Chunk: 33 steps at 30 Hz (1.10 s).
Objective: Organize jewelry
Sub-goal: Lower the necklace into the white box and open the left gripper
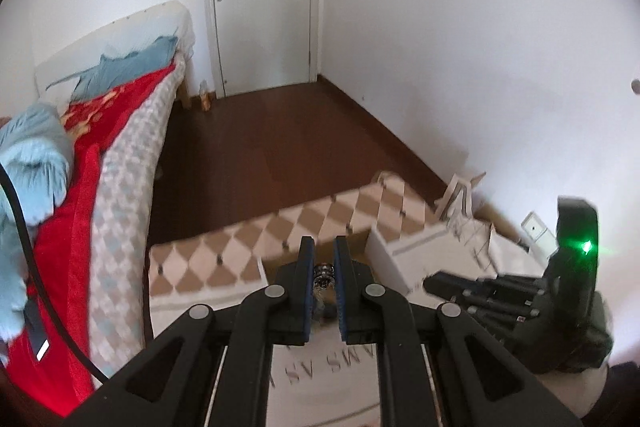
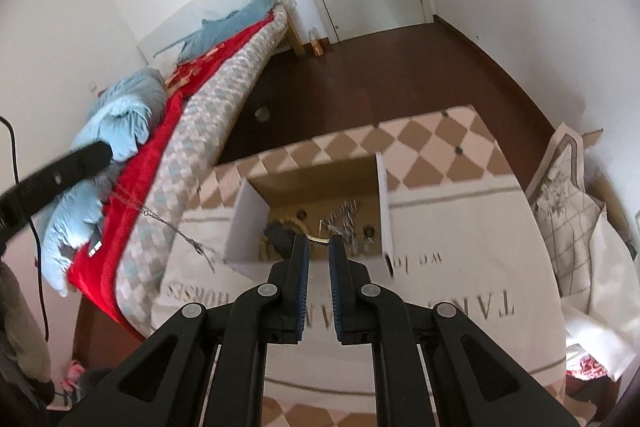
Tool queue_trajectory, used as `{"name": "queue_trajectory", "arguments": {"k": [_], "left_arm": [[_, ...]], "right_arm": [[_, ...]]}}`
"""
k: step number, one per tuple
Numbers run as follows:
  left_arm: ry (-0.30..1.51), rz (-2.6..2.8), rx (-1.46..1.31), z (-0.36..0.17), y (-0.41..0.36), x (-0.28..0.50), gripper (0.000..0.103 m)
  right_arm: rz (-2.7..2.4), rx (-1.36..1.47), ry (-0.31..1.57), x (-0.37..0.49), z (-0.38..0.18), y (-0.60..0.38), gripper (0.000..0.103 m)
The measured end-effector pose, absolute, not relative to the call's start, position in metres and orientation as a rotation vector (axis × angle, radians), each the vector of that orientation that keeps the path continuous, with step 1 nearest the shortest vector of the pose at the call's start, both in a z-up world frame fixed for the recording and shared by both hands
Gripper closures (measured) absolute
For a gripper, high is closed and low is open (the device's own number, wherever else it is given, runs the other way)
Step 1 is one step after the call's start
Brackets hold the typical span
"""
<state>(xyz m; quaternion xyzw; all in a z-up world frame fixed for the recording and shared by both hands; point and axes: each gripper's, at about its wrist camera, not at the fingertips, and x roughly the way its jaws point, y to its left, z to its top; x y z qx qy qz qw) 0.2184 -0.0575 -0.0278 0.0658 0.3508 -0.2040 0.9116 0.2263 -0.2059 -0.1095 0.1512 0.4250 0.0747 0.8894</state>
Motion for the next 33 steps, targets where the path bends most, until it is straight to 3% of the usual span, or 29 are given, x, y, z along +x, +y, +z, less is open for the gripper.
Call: {"name": "queue_trajectory", "arguments": {"k": [6,16,26,28,29,30,32,33], "left_arm": [[0.773,-0.433,0.094,-0.026,-0.061,0.263,0.096],[1.013,-0.427,0.024,-0.102,-0.066,0.331,0.096],[1.218,-0.369,-0.079,-0.139,-0.060,0.359,0.092],[1.233,-0.336,-0.071,-0.144,-0.058,0.359,0.084],[1.235,-0.315,-0.062,-0.145,-0.056,0.358,0.072],[1.223,-0.276,-0.038,-0.146,-0.053,0.356,0.054],[1.200,-0.225,-0.016,-0.146,-0.047,0.353,0.032],[1.172,-0.186,0.002,-0.145,-0.043,0.347,0.031]], "right_arm": [[0.184,0.356,0.909,0.256,-0.106,-0.211,0.093],[0.249,0.513,1.071,0.313,-0.152,-0.221,0.093],[0.219,0.559,1.204,0.347,-0.175,-0.228,0.088],[0.207,0.556,1.206,0.347,-0.175,-0.229,0.058],[0.191,0.557,1.206,0.345,-0.174,-0.233,0.051],[0.168,0.531,1.204,0.344,-0.172,-0.233,0.045],[0.146,0.495,1.197,0.340,-0.168,-0.234,0.045],[0.116,0.460,1.200,0.338,-0.166,-0.233,0.044]]}}
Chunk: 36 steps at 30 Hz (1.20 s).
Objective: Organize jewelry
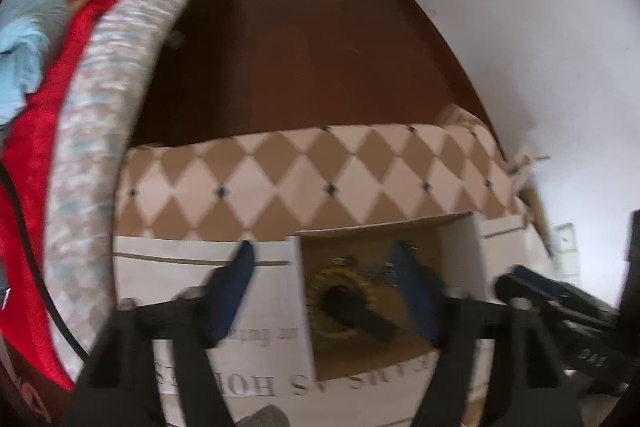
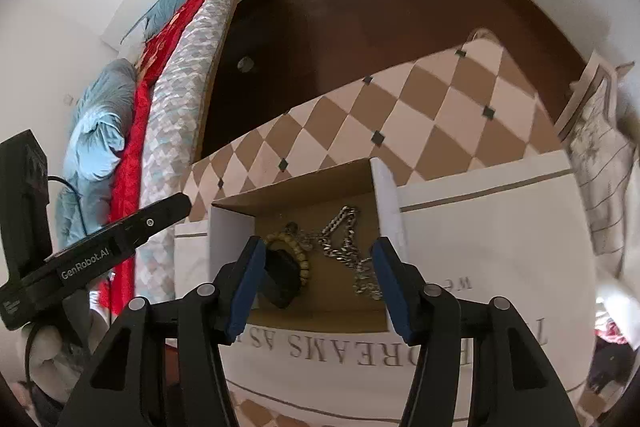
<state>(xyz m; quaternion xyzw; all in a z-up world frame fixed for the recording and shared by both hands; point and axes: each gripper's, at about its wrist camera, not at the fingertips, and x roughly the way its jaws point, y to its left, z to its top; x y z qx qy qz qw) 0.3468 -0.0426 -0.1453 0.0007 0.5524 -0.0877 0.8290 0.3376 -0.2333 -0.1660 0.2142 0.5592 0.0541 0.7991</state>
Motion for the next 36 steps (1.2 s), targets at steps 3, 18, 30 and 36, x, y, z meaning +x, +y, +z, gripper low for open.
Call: {"name": "queue_trajectory", "arguments": {"k": [3,18,30,36], "left_arm": [[1.138,-0.092,0.054,-0.149,-0.032,0.335,0.029],[1.039,0.003,0.059,-0.139,-0.012,0.265,0.000],[0.874,-0.058,0.046,-0.053,-0.020,0.168,0.000],[0.825,-0.048,0.039,-0.011,-0.021,0.127,0.000]], "right_arm": [[0.010,0.326,1.210,0.328,-0.162,-0.229,0.025],[-0.166,-0.008,1.217,0.279,-0.152,-0.203,0.000],[-0.170,-0.013,1.033,0.188,-0.055,-0.195,0.000],[-0.199,-0.031,0.927,0.136,0.005,-0.199,0.000]]}}
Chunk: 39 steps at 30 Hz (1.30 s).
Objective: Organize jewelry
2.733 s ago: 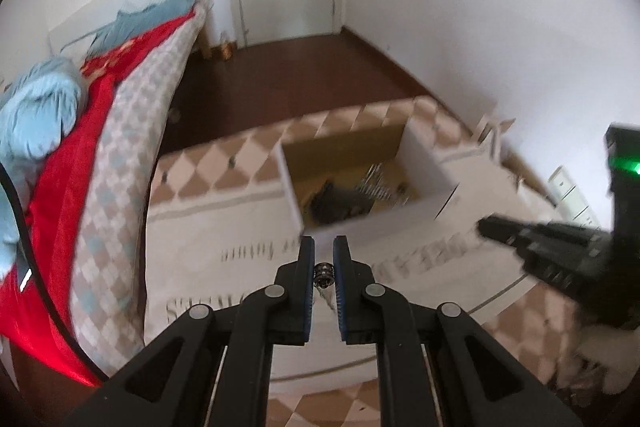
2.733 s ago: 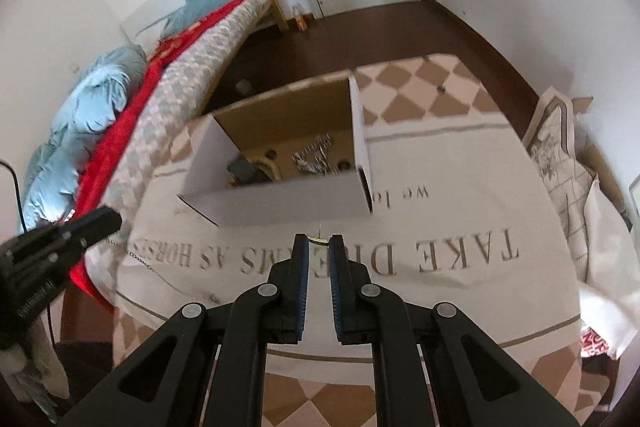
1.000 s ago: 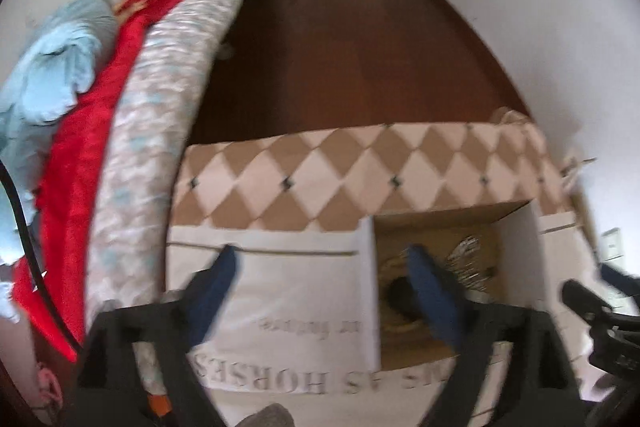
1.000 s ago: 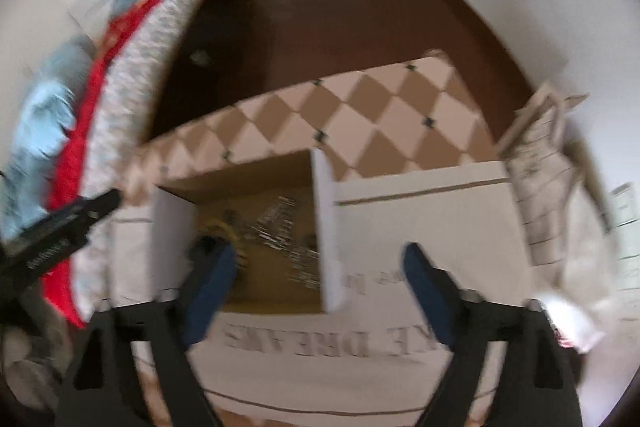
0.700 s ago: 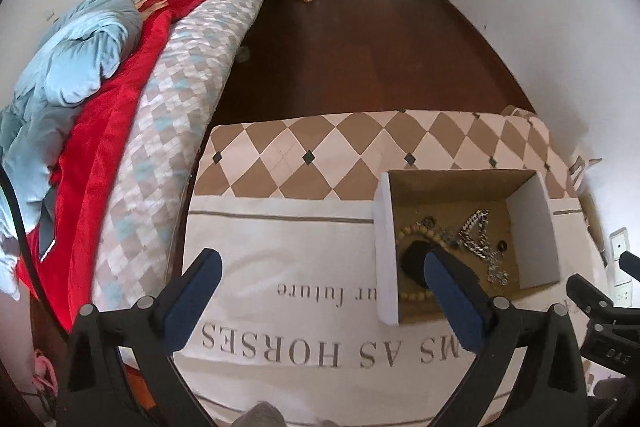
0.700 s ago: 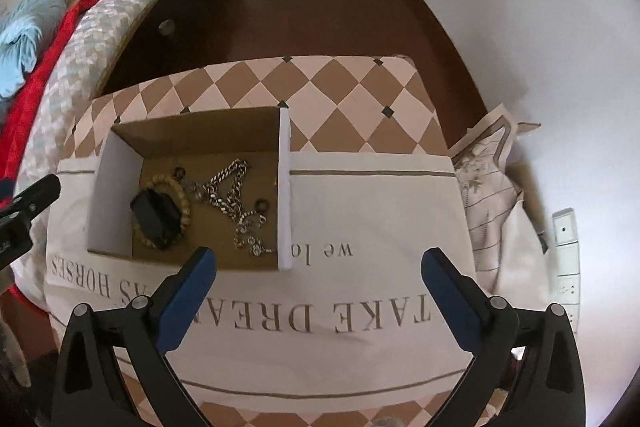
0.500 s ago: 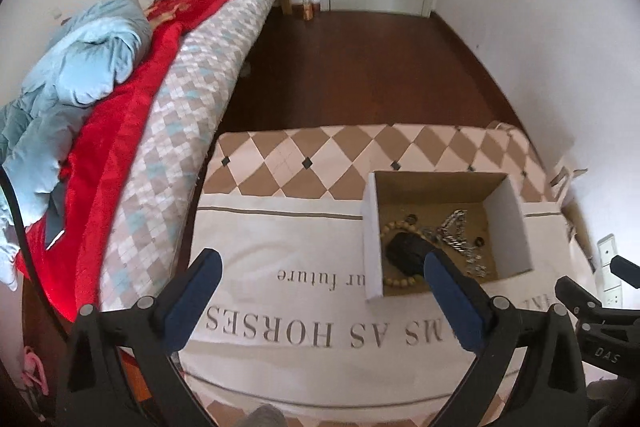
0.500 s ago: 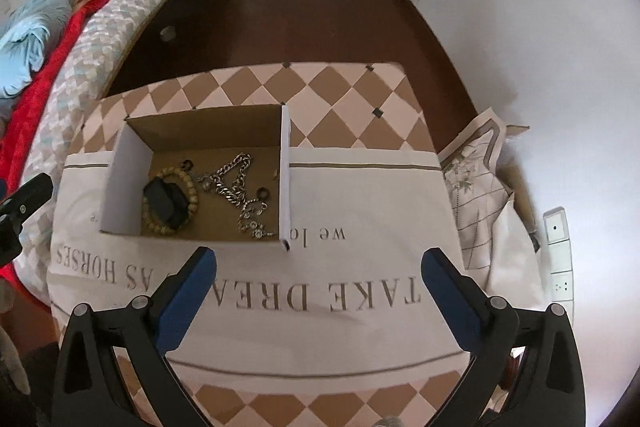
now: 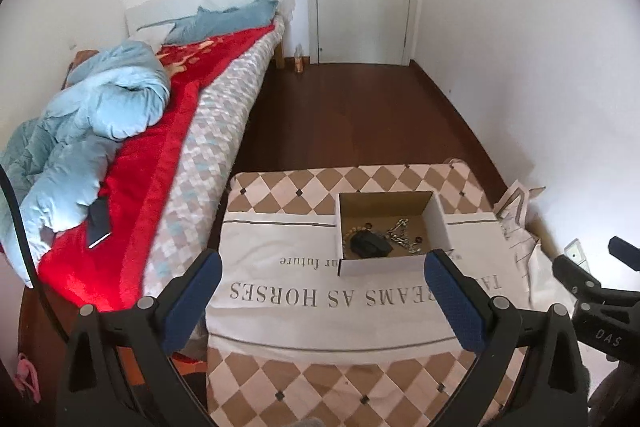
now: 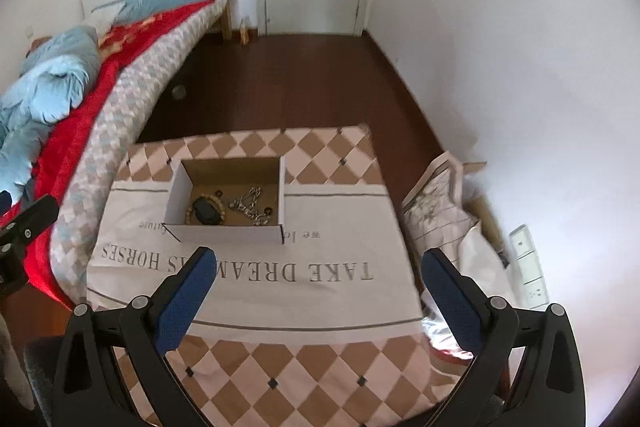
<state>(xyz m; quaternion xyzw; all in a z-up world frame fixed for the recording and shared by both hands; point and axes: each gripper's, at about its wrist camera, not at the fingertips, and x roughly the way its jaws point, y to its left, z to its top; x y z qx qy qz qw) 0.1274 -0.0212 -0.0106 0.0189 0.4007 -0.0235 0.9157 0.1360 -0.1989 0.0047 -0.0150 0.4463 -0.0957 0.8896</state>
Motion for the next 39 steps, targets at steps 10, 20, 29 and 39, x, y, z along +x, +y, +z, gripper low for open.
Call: {"name": "queue_trajectory", "arguments": {"k": [10,20,29,39], "left_arm": [[0.796,-0.070,-0.011,0.042,-0.022,0.073,0.000],[0.813,-0.057,-0.021,0.068,-0.019,0.041,0.000],[0.798,-0.042,0.002,0.074,-0.026,0.055,0.000],[0.793,0.002,0.044,0.067,-0.039,0.103,0.000]], "right_arm": [[-0.193,-0.066,0.785,0.069,0.092,-0.186,0.000],[-0.147,-0.086,0.776,0.035,0.120,-0.171,0.000],[-0.139,-0.082,0.806,0.053,0.120,-0.179,0.000],[-0.169,-0.081,0.849,0.110,0.106,-0.193,0.000]]}}
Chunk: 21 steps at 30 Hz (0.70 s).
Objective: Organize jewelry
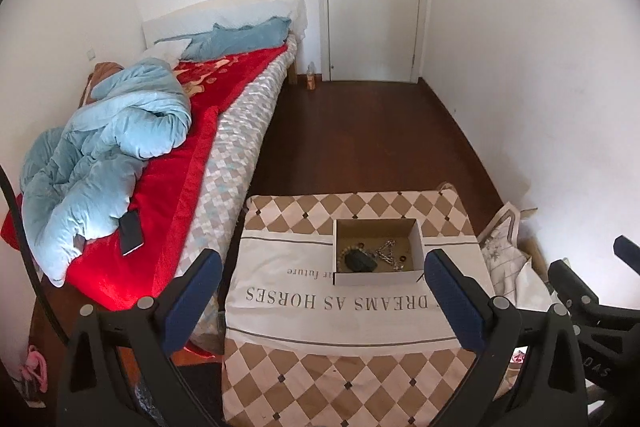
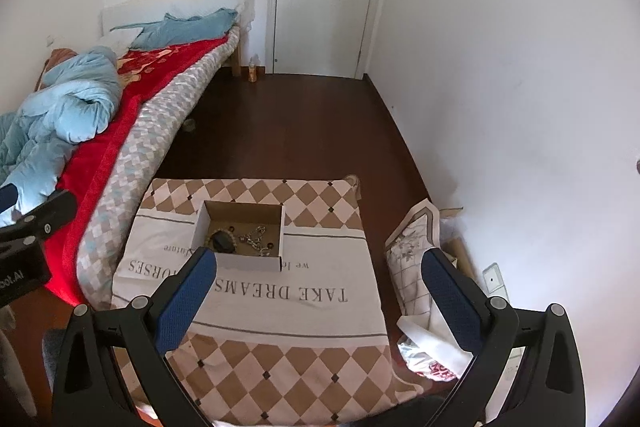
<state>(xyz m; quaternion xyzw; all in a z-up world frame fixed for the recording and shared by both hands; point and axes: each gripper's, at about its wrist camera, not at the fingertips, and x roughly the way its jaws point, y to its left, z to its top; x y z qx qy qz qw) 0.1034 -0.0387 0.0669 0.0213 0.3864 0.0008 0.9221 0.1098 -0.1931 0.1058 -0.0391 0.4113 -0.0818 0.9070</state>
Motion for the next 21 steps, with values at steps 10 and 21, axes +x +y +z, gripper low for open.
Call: {"name": "queue_trajectory", "arguments": {"k": [10,21], "left_arm": [[0.864,0.018,0.052,0.042,-0.042,0.146,0.000],[0.887,0.013,0.054,0.033,-0.046,0.150,0.000]], "right_arm": [[-0.186,-0.096,0.903,0.160,0.087,-0.197,0.000],[-0.161,-0.085,0.953,0.172,0.068,-0.192,0.000]]}}
